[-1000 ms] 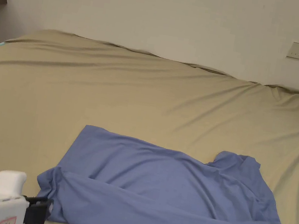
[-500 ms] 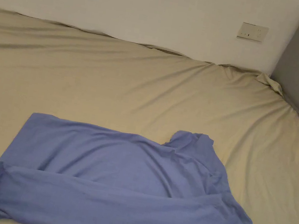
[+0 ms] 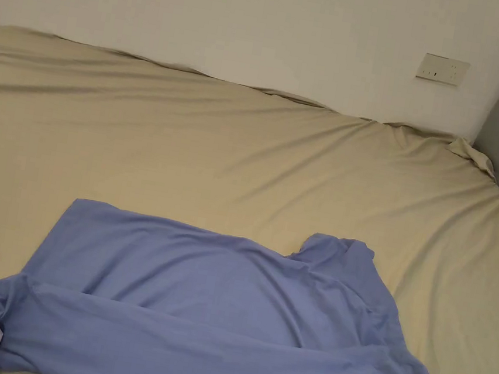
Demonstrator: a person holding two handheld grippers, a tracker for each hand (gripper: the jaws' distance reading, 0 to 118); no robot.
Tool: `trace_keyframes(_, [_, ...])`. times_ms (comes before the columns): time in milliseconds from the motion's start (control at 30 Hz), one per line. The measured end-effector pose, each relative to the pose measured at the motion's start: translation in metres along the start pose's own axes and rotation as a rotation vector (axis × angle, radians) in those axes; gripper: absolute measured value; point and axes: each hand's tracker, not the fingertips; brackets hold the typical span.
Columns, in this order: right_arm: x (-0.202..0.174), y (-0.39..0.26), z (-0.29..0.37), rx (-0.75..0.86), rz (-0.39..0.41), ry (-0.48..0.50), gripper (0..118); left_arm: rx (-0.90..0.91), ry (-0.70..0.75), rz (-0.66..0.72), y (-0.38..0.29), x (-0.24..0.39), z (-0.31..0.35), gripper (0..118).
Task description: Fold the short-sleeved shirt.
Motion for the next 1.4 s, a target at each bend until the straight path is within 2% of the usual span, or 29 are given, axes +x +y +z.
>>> trace_keyframes(267, [0.008, 0.002, 0.052, 0.059, 0.008, 0.041, 14, 0.019, -0.063, 0.003, 0.005, -0.004, 0.04, 5])
trace_keyframes(500, [0.02, -0.027, 0.1, 0.016, 0.006, 0.074, 14, 0.005, -0.073, -0.012, -0.033, -0.005, 0.077, 5])
trace_keyframes(667, [0.031, -0.069, 0.118, -0.059, -0.073, 0.102, 14, -0.089, -0.064, 0.029, -0.093, -0.01, 0.091, 5])
trace_keyframes(800, [0.044, -0.102, 0.104, -0.111, -0.116, 0.098, 14, -0.131, -0.057, 0.084, -0.135, -0.023, 0.077, 5])
trace_keyframes(967, [0.054, -0.117, 0.082, -0.111, -0.178, 0.092, 15, -0.091, -0.091, 0.135, -0.126, -0.037, 0.075, 5])
trace_keyframes(1000, [0.057, -0.117, 0.081, -0.115, -0.187, 0.095, 19, -0.084, -0.094, 0.138, -0.123, -0.04, 0.078, 5])
trace_keyframes(1033, [0.058, -0.115, 0.084, -0.127, -0.193, 0.079, 33, -0.072, -0.098, 0.138, -0.12, -0.04, 0.083, 5])
trace_keyframes(1067, [0.059, -0.114, 0.091, -0.128, -0.183, 0.017, 54, -0.06, -0.103, 0.141, -0.116, -0.042, 0.089, 6])
trace_keyframes(1100, [0.061, -0.112, 0.099, -0.115, -0.161, -0.024, 66, -0.055, -0.102, 0.145, -0.112, -0.043, 0.096, 11])
trace_keyframes(1167, [0.061, -0.101, 0.122, -0.063, -0.151, -0.061, 69, -0.035, -0.027, 0.132, -0.104, -0.037, 0.113, 25])
trace_keyframes(1233, [0.058, -0.088, 0.143, 0.013, -0.156, -0.042, 71, -0.011, 0.046, 0.082, -0.093, -0.032, 0.127, 50])
trace_keyframes(1267, [0.055, -0.08, 0.153, 0.06, -0.153, -0.026, 76, 0.005, 0.066, 0.069, -0.086, -0.028, 0.134, 71])
trace_keyframes(1300, [0.05, -0.07, 0.159, 0.102, -0.145, -0.006, 79, 0.019, 0.068, 0.056, -0.08, -0.023, 0.141, 79])
trace_keyframes(1400, [0.028, -0.042, 0.166, 0.189, -0.099, 0.022, 80, 0.134, 0.054, 0.025, -0.059, -0.004, 0.158, 79])
